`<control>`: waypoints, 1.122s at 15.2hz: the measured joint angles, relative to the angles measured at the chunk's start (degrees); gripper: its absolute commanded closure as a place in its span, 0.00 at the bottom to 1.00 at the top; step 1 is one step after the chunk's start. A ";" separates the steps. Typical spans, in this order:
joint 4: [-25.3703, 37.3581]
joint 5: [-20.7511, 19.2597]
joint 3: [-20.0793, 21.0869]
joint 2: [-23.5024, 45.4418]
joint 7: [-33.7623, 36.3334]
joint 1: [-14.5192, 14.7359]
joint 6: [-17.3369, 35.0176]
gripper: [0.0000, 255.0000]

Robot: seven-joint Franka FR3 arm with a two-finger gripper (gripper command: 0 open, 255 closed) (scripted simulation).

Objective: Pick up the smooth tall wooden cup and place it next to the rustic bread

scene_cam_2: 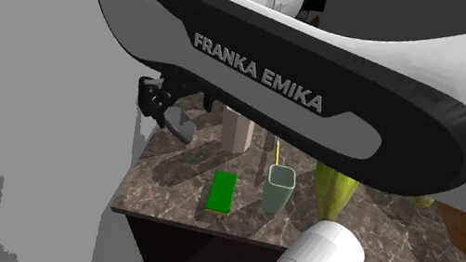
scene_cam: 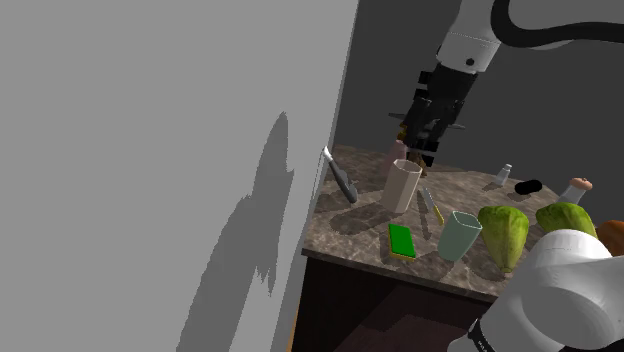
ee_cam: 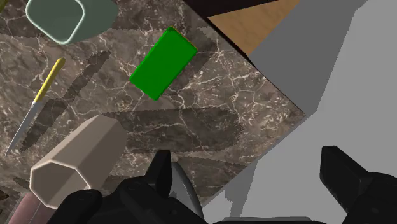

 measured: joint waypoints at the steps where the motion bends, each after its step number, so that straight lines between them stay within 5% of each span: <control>1: 0.00 0.00 0.00 0.00 0.00 0.00 0.00 0.00; 17: -1.70 -5.76 -15.59 18.17 -15.73 -3.71 19.13 0.00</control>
